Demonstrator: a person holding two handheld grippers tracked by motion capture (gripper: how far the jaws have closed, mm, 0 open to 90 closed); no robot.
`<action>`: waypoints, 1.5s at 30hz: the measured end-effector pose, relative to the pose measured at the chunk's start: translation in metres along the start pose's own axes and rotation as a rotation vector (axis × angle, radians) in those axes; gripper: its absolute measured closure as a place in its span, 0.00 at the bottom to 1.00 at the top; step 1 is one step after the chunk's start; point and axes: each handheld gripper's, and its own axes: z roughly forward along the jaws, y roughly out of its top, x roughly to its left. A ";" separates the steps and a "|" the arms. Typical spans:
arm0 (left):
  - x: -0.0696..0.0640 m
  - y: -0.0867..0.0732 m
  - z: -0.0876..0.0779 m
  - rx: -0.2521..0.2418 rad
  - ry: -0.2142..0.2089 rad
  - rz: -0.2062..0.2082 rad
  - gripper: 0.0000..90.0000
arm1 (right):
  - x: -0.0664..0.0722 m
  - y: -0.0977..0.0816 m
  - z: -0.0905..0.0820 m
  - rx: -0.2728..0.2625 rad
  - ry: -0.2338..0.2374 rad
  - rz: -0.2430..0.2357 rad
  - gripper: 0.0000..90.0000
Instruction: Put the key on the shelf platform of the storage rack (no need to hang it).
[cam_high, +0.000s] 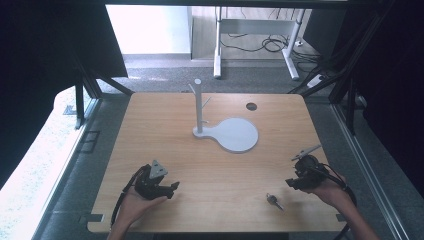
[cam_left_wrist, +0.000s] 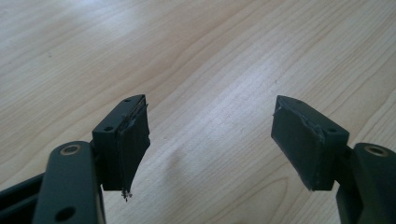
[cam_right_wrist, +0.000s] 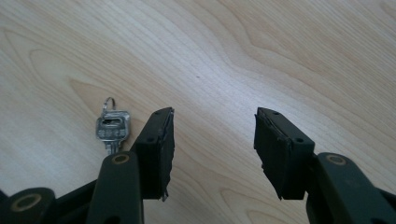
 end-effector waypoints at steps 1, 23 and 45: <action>-0.001 0.000 0.001 0.004 -0.005 0.001 0.31 | 0.000 0.000 0.000 0.000 0.000 0.000 0.54; -0.005 0.000 0.001 -0.012 -0.055 -0.013 0.30 | 0.025 0.023 0.008 0.160 0.065 -0.026 0.65; -0.005 -0.001 -0.001 -0.022 -0.096 -0.003 0.30 | 0.051 0.030 0.034 0.259 0.133 -0.066 0.81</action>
